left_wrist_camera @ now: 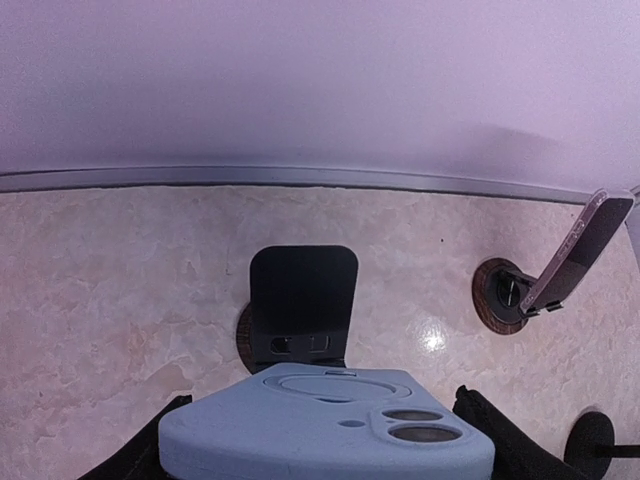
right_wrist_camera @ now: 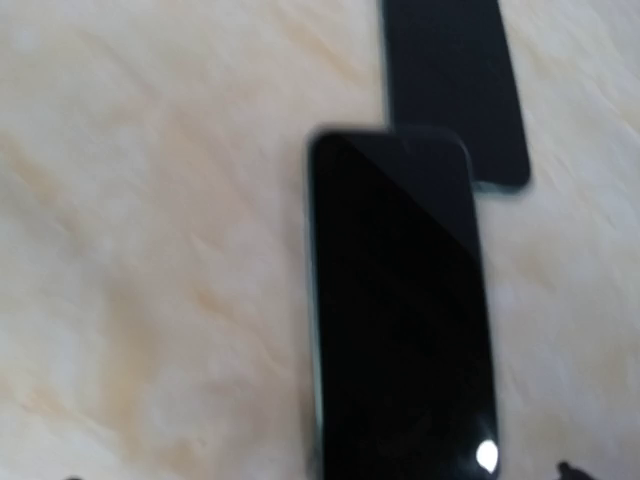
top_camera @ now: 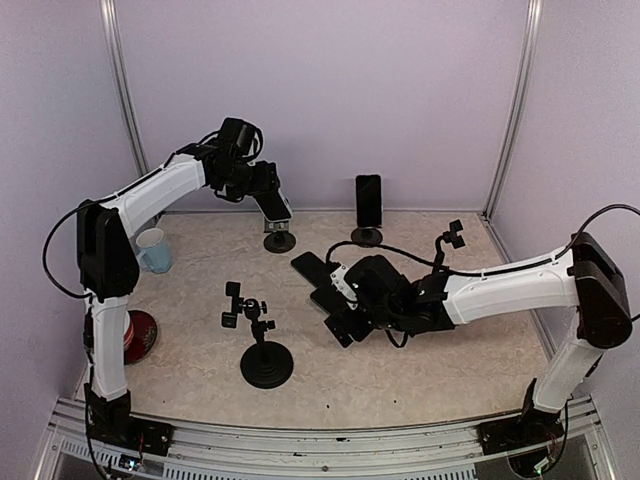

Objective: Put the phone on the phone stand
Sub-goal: Pass from the left arm to the right

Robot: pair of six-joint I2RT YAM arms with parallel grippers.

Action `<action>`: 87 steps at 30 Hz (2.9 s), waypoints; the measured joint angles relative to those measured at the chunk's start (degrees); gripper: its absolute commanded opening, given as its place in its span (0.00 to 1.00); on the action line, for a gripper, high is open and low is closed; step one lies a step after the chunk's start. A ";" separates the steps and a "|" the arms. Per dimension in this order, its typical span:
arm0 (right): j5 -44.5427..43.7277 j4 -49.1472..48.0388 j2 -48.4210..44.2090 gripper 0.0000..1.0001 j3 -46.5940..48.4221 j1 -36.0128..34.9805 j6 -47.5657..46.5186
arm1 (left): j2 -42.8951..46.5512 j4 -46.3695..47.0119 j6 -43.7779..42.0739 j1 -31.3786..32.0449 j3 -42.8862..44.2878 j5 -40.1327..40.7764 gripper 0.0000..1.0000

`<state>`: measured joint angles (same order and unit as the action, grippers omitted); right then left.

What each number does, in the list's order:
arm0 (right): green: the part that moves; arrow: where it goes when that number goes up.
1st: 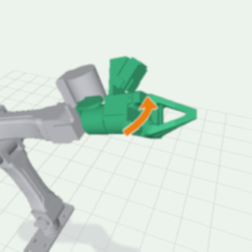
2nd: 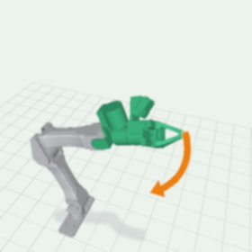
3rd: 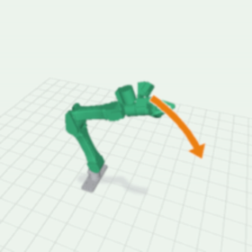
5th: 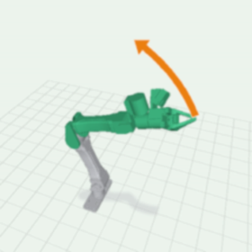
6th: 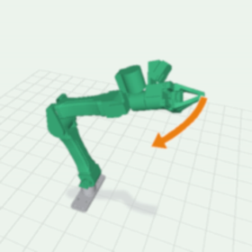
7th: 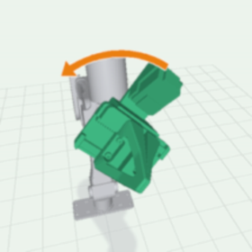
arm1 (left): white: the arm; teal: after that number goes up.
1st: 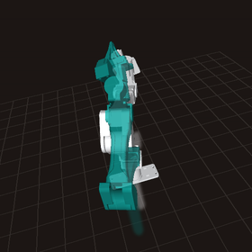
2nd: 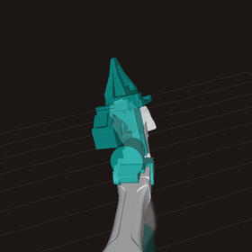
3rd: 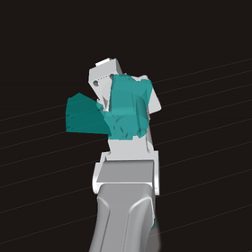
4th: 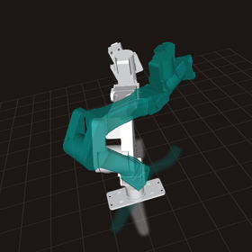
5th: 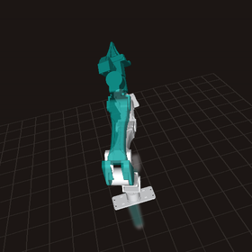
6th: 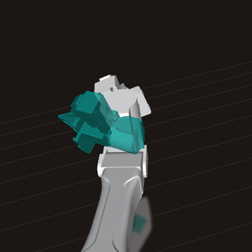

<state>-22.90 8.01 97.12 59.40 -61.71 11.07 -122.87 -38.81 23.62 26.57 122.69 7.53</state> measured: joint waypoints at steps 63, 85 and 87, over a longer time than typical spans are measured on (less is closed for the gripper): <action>32.74 -8.33 10.23 0.00 26.29 14.16 -11.02 | 29.29 20.50 -2.73 5.40 -37.16 -26.93 0.55; 33.86 -11.17 10.25 0.00 25.79 13.62 -5.60 | 30.21 23.98 -0.48 5.88 -37.73 -24.72 0.90; 33.88 -11.19 10.23 0.00 25.79 13.49 -5.55 | 30.21 24.46 -0.15 5.70 -37.24 -24.96 0.99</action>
<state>10.98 -3.18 107.35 85.19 -48.23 5.52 -92.66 -14.35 23.46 32.27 85.45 -17.43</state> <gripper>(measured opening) 0.103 0.894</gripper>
